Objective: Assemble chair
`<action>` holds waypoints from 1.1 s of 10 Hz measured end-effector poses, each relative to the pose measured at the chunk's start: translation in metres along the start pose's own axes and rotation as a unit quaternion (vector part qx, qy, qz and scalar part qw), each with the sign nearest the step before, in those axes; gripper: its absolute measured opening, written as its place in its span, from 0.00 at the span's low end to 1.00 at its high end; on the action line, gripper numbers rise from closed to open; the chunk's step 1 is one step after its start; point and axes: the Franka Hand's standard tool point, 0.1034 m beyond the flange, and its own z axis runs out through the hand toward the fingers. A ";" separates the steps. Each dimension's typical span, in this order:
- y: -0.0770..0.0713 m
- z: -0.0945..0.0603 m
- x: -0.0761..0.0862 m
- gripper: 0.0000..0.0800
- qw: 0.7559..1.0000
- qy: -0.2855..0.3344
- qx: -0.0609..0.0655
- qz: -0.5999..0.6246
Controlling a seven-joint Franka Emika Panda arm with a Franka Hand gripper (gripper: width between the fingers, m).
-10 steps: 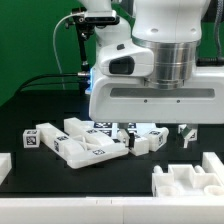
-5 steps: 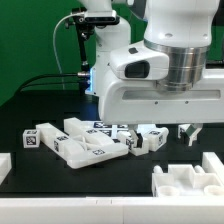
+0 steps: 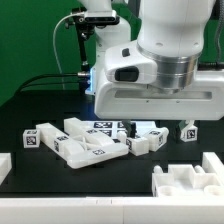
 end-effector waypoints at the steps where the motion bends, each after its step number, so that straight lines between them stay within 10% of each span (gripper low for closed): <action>1: -0.003 0.000 0.000 0.81 0.999 -0.040 -0.004 -0.003; 6: -0.001 0.008 -0.001 0.81 0.987 -0.160 -0.011 0.008; 8: -0.002 0.021 -0.029 0.81 0.974 -0.167 0.041 0.145; 11: -0.004 0.018 -0.035 0.81 0.962 -0.173 0.017 0.212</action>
Offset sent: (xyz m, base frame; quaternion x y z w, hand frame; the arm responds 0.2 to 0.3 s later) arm 0.0000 0.0000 0.0000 0.0000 -0.2571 0.0000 0.9664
